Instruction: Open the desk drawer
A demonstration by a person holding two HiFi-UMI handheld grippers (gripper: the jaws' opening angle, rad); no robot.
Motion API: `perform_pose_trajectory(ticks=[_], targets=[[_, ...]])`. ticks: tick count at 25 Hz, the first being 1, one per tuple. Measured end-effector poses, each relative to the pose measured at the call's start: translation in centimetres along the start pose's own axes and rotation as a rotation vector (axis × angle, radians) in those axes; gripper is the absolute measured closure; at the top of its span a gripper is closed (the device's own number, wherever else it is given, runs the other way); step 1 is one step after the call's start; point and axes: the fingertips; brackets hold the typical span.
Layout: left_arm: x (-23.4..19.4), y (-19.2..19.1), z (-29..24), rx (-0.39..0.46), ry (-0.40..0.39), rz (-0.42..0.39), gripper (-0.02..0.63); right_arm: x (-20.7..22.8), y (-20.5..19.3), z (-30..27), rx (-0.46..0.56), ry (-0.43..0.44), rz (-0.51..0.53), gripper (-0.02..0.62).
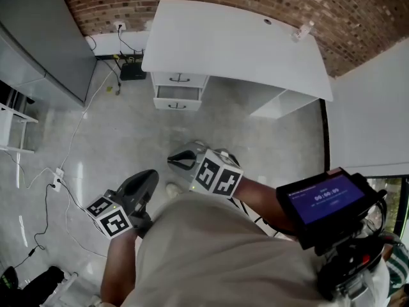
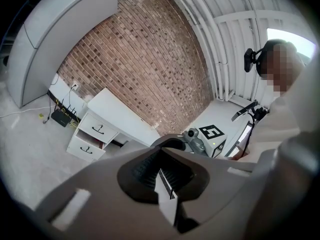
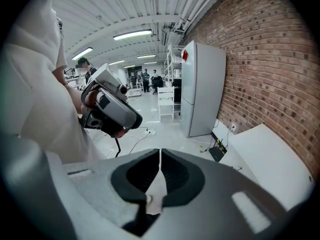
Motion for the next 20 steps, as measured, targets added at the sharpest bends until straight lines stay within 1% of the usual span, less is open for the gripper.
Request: perform_pose_trajectory(ticks=[9,20], targets=[[-0.15,0.09,0.38,-0.004,0.006,-0.018,0.601,-0.25,0.43,-0.33,0.002,0.01,0.019,0.581],[-0.35,0.19,0.18,-0.013,0.0,-0.05,0.601,0.21,0.56,-0.28,0.006,0.0,0.038,0.581]])
Point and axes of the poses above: the fingertips, and each gripper's own axes: z backward along the fingers, x to its right, y out of its top, and after that the axes turned 14 degrees about x, right-handed
